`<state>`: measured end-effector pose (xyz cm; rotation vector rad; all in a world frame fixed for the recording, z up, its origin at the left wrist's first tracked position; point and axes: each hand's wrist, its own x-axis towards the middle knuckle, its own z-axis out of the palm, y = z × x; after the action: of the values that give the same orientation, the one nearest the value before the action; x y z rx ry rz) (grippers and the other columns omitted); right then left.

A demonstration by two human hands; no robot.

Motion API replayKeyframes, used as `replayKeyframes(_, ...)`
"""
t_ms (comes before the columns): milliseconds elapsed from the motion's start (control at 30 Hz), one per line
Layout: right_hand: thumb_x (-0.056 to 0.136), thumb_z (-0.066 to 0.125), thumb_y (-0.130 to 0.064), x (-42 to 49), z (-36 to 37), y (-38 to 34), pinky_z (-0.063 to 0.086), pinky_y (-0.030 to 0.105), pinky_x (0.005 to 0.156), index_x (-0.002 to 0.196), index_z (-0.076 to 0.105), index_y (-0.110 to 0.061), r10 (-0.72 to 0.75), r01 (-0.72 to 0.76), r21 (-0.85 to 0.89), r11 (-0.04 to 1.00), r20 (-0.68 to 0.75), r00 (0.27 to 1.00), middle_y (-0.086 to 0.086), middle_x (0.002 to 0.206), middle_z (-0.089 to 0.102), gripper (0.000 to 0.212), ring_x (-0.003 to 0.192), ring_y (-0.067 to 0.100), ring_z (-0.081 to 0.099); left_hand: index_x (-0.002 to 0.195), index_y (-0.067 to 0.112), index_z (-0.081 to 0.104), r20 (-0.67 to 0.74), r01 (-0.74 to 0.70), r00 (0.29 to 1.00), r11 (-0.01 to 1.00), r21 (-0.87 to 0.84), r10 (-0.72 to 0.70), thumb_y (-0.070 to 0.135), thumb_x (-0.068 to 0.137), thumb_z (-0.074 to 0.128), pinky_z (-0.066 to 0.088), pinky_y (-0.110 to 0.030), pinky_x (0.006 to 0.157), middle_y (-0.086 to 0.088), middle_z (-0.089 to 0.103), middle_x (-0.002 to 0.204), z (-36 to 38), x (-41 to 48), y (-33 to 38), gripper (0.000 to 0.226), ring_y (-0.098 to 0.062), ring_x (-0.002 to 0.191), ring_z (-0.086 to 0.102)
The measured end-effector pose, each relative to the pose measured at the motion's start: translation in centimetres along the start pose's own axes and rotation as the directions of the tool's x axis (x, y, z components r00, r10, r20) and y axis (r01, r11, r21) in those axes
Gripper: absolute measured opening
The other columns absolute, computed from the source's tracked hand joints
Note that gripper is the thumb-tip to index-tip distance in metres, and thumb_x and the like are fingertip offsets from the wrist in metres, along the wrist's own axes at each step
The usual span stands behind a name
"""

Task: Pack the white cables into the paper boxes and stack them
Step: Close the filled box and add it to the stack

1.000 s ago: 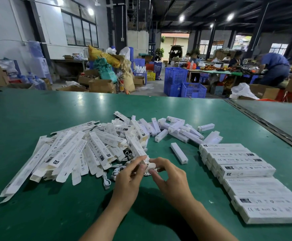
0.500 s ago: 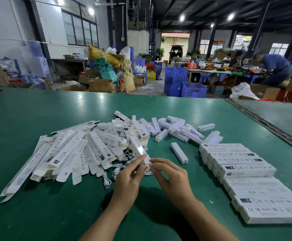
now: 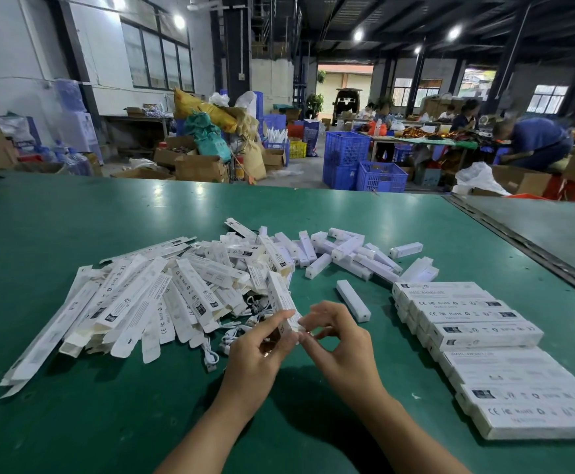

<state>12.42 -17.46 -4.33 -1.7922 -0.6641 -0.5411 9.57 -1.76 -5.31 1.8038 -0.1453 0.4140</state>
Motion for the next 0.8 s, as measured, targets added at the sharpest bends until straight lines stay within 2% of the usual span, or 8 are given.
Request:
replayKeyframes(133, 0.082, 0.078, -0.012, 0.0, 0.1, -0.1, 0.048, 0.012, 0.075, 0.110, 0.051, -0.034, -0.002, 0.002, 0.010, 1.000, 0.003, 1.000, -0.017, 0.091, 0.069, 0.045, 0.087, 0.007, 0.068, 0.113, 0.061, 0.063, 0.021, 0.000, 1.000, 0.999, 0.037, 0.000, 0.069, 0.082, 0.059, 0.042, -0.006, 0.078, 0.028, 0.070, 0.091, -0.1, 0.0, -0.2, 0.032, 0.008, 0.094, 0.062)
replayKeyframes(300, 0.082, 0.079, -0.013, 0.0, 0.5, 0.1, 0.049, 0.014, 0.075, 0.108, 0.054, -0.029, 0.026, -0.027, 0.017, 0.999, 0.003, 1.000, -0.015, 0.087, 0.068, 0.039, 0.082, 0.009, 0.067, 0.113, 0.052, 0.065, 0.017, -0.010, 1.000, 0.997, 0.075, 0.009, 0.053, 0.088, 0.056, 0.045, -0.007, 0.083, 0.020, 0.073, 0.106, -0.1, -0.2, -0.1, 0.026, 0.008, 0.102, 0.064)
replayKeyframes(400, 0.084, 0.076, -0.018, -0.2, 0.9, 0.1, 0.050, 0.015, 0.074, 0.102, 0.058, -0.028, 0.046, -0.045, 0.054, 0.998, -0.014, 0.999, -0.013, 0.087, 0.066, 0.027, 0.082, 0.009, 0.066, 0.112, 0.055, 0.060, -0.011, -0.045, 0.999, 0.992, 0.120, 0.047, 0.049, 0.090, 0.055, 0.041, -0.002, 0.076, 0.031, 0.070, 0.099, 0.0, -0.2, 0.3, 0.023, 0.016, 0.096, 0.061)
replayKeyframes(500, 0.090, 0.070, -0.020, -0.5, 0.9, 0.1, 0.054, 0.027, 0.070, 0.108, 0.056, -0.025, 0.196, -0.207, 0.131, 0.970, 0.089, 0.976, -0.004, 0.086, 0.066, 0.024, 0.076, 0.011, 0.066, 0.116, 0.046, 0.062, -0.018, -0.118, 0.992, 0.981, 0.151, 0.122, 0.041, 0.094, 0.053, 0.039, 0.001, 0.078, 0.049, 0.060, 0.101, 0.1, -0.2, 0.3, 0.024, 0.021, 0.100, 0.057)
replayKeyframes(567, 0.094, 0.064, -0.017, -0.5, 0.8, 0.0, 0.056, 0.033, 0.069, 0.118, 0.049, -0.022, 0.329, -0.388, 0.266, 0.883, 0.240, 0.913, 0.004, 0.090, 0.070, 0.028, 0.072, 0.020, 0.068, 0.120, 0.037, 0.066, -0.019, -0.148, 0.988, 0.975, 0.165, 0.154, 0.037, 0.095, 0.052, 0.041, -0.001, 0.078, 0.042, 0.064, 0.099, 0.0, -0.1, 0.0, 0.028, 0.016, 0.097, 0.060)
replayKeyframes(667, 0.092, 0.063, -0.029, -0.4, 0.8, -0.1, 0.055, 0.031, 0.070, 0.126, 0.044, -0.016, 0.469, -0.573, 0.375, 0.729, 0.337, 0.816, 0.007, 0.091, 0.070, 0.041, 0.072, 0.021, 0.066, 0.120, 0.049, 0.062, 0.034, -0.195, 0.981, 0.965, 0.176, 0.192, 0.033, 0.095, 0.055, 0.045, -0.009, 0.085, 0.030, 0.066, 0.104, 0.1, -0.1, -0.2, 0.030, 0.005, 0.101, 0.062)
replayKeyframes(733, 0.085, 0.067, -0.038, -0.6, 0.7, -0.1, 0.053, 0.028, 0.069, 0.126, 0.050, -0.014, 0.504, -0.605, 0.379, 0.700, 0.338, 0.795, 0.003, 0.086, 0.071, 0.050, 0.072, 0.015, 0.063, 0.120, 0.062, 0.058, 0.071, -0.240, 0.970, 0.953, 0.185, 0.231, 0.032, 0.093, 0.058, 0.046, -0.012, 0.089, 0.027, 0.065, 0.105, 0.2, -0.2, -0.1, 0.041, 0.002, 0.104, 0.061)
replayKeyframes(800, 0.085, 0.073, -0.035, -1.0, 0.6, -0.1, 0.051, 0.027, 0.066, 0.122, 0.057, -0.013, 0.518, -0.625, 0.427, 0.653, 0.350, 0.780, 0.005, 0.084, 0.069, 0.047, 0.070, 0.013, 0.061, 0.124, 0.074, 0.045, 0.106, -0.273, 0.961, 0.935, 0.228, 0.254, 0.028, 0.092, 0.062, 0.045, -0.013, 0.091, 0.024, 0.062, 0.104, 0.0, -0.2, -0.2, 0.058, 0.003, 0.105, 0.057)
